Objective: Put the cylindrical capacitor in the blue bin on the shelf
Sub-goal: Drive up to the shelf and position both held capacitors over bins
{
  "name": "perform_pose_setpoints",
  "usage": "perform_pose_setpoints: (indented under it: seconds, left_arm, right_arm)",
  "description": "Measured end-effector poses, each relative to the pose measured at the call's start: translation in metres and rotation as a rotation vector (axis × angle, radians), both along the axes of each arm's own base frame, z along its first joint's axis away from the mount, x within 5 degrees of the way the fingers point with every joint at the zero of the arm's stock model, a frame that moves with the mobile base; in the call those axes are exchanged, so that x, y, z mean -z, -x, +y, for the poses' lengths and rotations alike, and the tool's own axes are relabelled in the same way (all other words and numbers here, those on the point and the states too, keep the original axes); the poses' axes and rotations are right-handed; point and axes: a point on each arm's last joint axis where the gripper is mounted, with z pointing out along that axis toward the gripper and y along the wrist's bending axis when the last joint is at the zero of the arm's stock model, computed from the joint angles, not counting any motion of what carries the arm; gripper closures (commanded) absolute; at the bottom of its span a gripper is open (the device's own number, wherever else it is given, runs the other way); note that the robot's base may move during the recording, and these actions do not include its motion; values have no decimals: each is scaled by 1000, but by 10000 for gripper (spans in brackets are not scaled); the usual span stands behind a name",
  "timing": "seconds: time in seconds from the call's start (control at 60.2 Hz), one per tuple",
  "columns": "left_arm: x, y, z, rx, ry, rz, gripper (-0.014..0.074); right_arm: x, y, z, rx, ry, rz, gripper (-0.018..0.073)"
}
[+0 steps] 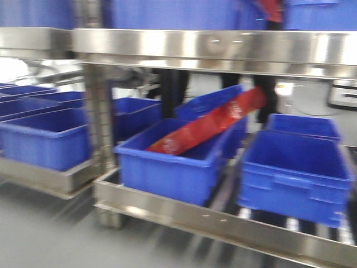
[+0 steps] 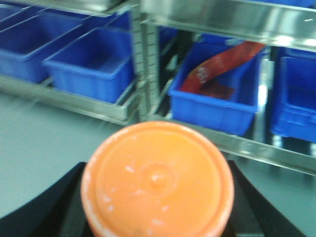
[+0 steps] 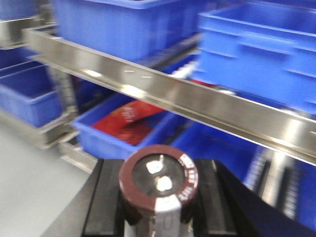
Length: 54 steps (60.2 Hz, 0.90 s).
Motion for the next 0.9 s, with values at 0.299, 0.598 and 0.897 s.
perform_pose_setpoints:
  seconds: [0.299,0.598,0.897]
  left_arm:
    - [0,0,0,0,0,0,707]
    - [0,0,0,0,0,0,707]
    - [0,0,0,1,2,0,707]
  right_arm:
    - [0,0,0,0,0,0,690]
    - [0,0,0,0,0,0,690]
    - [0,0,0,0,0,0,690]
